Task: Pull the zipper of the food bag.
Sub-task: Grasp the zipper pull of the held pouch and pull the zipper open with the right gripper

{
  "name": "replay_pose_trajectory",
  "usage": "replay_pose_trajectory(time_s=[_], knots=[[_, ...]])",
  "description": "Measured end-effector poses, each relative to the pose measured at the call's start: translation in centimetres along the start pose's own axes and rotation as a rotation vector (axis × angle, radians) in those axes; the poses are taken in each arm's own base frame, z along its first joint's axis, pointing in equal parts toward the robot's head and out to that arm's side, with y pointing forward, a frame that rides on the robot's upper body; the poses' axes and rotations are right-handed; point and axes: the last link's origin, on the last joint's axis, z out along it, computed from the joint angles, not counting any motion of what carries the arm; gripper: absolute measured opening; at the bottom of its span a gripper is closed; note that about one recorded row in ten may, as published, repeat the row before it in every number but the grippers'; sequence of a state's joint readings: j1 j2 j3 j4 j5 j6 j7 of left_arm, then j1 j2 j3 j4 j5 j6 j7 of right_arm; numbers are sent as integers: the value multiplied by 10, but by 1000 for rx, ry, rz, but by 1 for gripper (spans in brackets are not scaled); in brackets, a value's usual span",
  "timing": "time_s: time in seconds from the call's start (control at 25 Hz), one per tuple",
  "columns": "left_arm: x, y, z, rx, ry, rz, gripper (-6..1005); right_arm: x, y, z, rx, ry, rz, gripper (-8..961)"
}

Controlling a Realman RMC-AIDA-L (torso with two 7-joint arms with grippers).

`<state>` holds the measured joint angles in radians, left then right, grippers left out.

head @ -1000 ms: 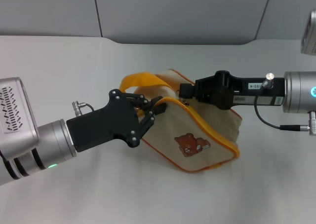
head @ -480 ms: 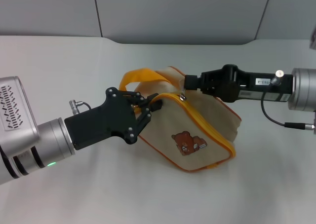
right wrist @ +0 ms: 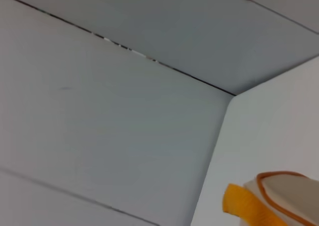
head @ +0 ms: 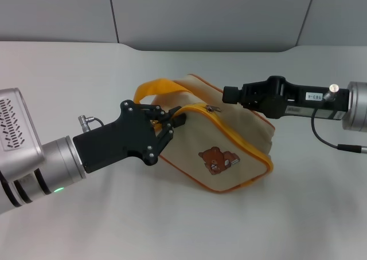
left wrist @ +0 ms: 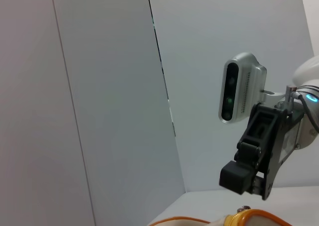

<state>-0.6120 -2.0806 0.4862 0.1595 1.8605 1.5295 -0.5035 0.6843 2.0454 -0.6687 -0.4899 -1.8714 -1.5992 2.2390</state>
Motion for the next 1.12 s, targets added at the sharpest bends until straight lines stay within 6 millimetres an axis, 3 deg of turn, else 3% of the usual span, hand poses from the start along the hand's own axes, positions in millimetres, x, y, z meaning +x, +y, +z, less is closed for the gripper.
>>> replay_pose_trajectory(time_s=[0.08, 0.12, 0.16, 0.28, 0.32, 0.4, 0.48, 0.52, 0.6, 0.8, 1.12], knots=[[0, 0, 0, 0, 1, 1, 56, -3, 4, -3, -9, 8, -86, -2], [0, 0, 0, 0, 1, 1, 56, -8, 11, -10, -28, 11, -245, -2], [0, 0, 0, 0, 1, 1, 56, -8, 11, -10, -28, 11, -245, -2], [0, 0, 0, -3, 1, 2, 56, -13, 21, -25, -62, -8, -561, -1], [1, 0, 0, -7, 0, 1, 56, -16, 27, -32, -60, -11, -762, -1], [1, 0, -1, -11, 0, -2, 56, -17, 29, -35, -52, -9, -847, -1], [1, -1, -2, -15, 1, -6, 56, -19, 32, -39, -31, 1, -1025, 59], [3, -2, -3, -22, 3, -18, 56, -22, 34, -39, -8, 32, -1192, 90], [4, -3, -4, -31, 0, -31, 56, -24, 34, -38, 18, 76, -1297, 150], [8, -7, -3, -51, -7, -77, 56, -30, 29, -24, 84, 247, -1472, 189], [10, -10, -2, -46, -2, -100, 56, -31, 30, -1, 79, 332, -1606, 189]])
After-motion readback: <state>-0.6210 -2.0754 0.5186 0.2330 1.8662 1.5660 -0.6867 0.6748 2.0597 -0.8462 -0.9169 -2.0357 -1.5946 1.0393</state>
